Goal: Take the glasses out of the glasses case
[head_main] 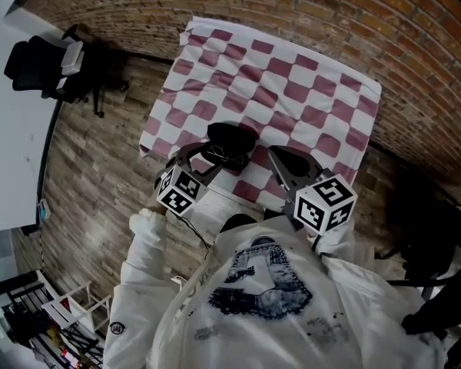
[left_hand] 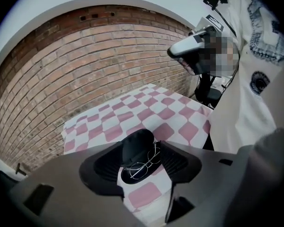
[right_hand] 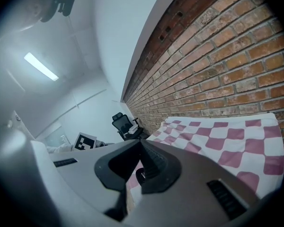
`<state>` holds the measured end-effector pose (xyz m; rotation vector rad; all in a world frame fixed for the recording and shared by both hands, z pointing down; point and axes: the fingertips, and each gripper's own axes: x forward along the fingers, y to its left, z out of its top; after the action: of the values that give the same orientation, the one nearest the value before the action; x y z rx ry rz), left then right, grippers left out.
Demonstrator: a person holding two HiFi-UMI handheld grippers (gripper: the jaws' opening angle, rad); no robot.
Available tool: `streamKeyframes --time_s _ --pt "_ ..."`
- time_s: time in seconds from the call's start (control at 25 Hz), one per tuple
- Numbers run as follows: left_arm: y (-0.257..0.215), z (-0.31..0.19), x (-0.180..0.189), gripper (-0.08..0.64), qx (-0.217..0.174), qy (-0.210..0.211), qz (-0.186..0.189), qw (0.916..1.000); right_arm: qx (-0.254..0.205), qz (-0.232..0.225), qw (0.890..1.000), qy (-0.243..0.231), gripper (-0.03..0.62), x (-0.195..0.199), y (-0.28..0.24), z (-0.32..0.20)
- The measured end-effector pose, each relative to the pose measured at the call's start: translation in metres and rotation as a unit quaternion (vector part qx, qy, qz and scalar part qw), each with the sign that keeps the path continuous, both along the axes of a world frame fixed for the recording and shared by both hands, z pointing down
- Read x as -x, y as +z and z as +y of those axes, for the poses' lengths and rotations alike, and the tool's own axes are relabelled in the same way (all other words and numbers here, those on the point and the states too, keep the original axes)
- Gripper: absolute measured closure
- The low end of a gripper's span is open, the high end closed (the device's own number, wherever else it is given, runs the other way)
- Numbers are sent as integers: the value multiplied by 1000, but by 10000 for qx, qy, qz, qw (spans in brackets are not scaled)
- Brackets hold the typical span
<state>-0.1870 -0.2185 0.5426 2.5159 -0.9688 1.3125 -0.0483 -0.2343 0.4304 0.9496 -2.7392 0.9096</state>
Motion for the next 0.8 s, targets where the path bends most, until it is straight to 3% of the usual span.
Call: streamKeyframes --time_s 0.32,0.52,0.8 --pt "38 -7 -4 324 214 959 -803 9919 72 -9 10000 66 578 -5 3 -7" --pt "67 -4 -7 325 341 1686 -1492 9737 168 18 9997 170 578 -12 11 -10" --pt "87 -4 -8 330 573 2065 -1703 9618 223 10 9994 269 578 -18 16 -15"
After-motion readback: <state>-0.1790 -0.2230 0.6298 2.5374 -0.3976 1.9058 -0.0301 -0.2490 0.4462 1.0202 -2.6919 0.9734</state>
